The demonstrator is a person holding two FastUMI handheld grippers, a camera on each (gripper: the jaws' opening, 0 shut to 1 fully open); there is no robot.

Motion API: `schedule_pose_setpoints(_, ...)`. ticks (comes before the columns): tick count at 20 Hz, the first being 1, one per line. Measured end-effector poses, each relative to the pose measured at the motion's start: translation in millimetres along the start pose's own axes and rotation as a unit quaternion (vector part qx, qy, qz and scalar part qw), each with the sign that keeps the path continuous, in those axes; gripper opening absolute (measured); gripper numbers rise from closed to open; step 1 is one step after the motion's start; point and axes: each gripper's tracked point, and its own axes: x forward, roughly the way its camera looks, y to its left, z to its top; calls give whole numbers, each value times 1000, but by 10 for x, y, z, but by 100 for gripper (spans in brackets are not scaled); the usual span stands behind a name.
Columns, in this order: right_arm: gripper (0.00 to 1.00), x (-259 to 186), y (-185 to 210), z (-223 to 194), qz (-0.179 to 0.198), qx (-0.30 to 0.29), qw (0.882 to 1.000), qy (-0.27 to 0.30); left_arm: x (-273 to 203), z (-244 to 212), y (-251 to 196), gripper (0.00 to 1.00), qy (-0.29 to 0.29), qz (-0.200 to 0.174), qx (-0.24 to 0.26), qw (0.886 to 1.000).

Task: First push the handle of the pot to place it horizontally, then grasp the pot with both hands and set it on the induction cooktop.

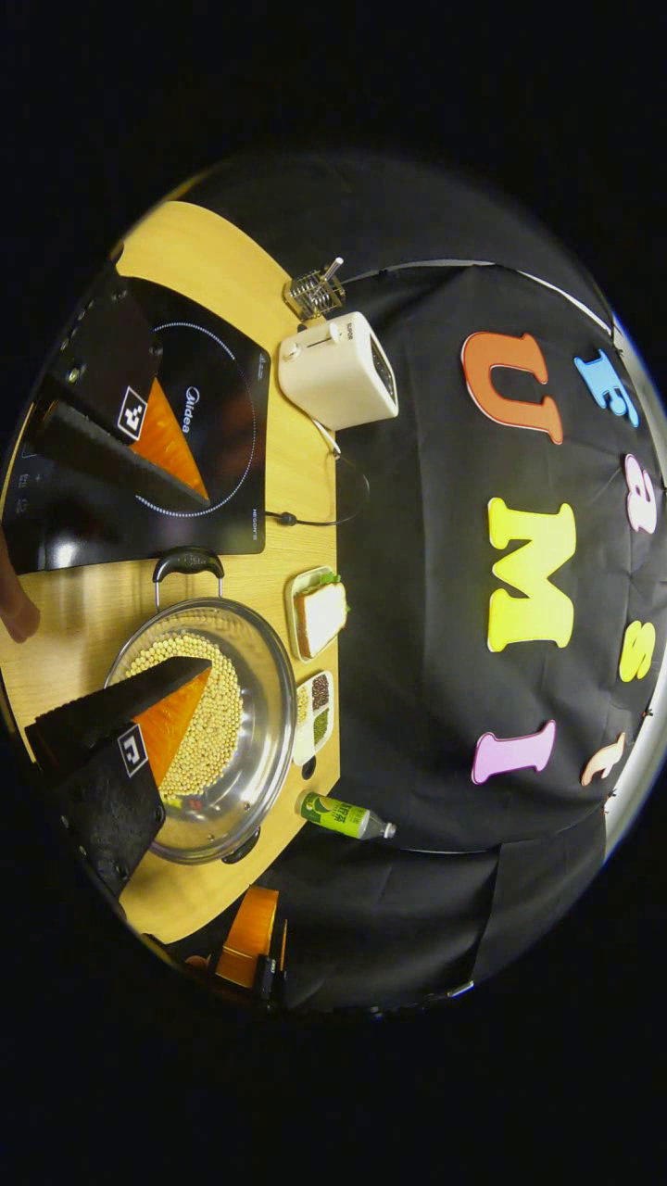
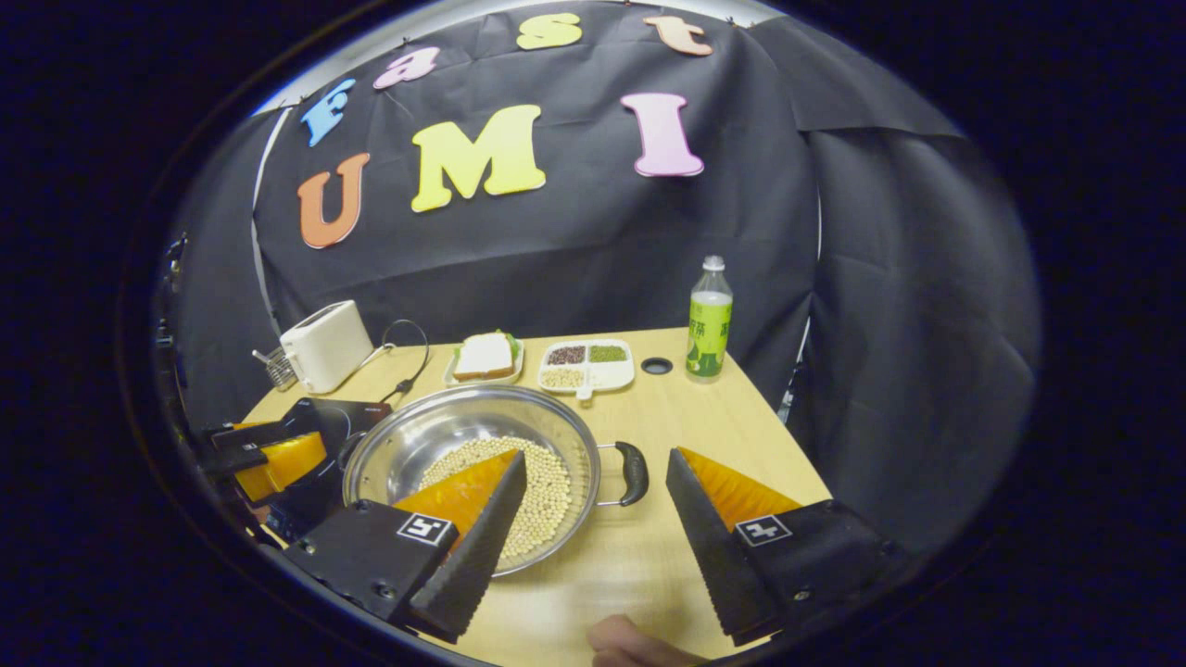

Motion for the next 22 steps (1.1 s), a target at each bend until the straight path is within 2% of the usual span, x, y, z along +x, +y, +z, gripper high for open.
schedule_pose_setpoints(4,96,328,-49,-115,-5,9,1000,23,311,-124,34,95,25,1,-8,1000)
schedule_pose_setpoints(8,96,591,-25,-222,2,14,999,40,534,-258,90,95,52,5,-4,999)
schedule_pose_setpoints(10,94,680,37,-274,12,18,999,50,611,-294,62,95,59,-5,-5,998)
schedule_pose_setpoints(13,94,771,14,-240,9,17,999,37,692,-326,51,93,72,-11,2,997)
schedule_pose_setpoints(15,93,798,-1,-218,7,20,999,28,725,-326,38,88,71,-11,4,997)
schedule_pose_setpoints(17,83,828,-19,-210,4,21,1000,21,748,-314,13,84,68,-17,2,998)
schedule_pose_setpoints(18,89,828,-29,-220,3,19,1000,20,761,-324,1,72,68,-19,2,998)
schedule_pose_setpoints(19,83,836,-35,-216,2,18,1000,18,764,-325,7,67,68,-19,2,997)
schedule_pose_setpoints(20,87,851,-46,-216,1,18,1000,17,760,-321,7,67,66,-18,0,998)
schedule_pose_setpoints(21,79,858,-58,-214,-1,18,1000,16,766,-324,3,67,64,-16,2,998)
schedule_pose_setpoints(22,85,873,-102,-232,-10,17,1000,16,768,-337,6,67,61,-12,7,998)
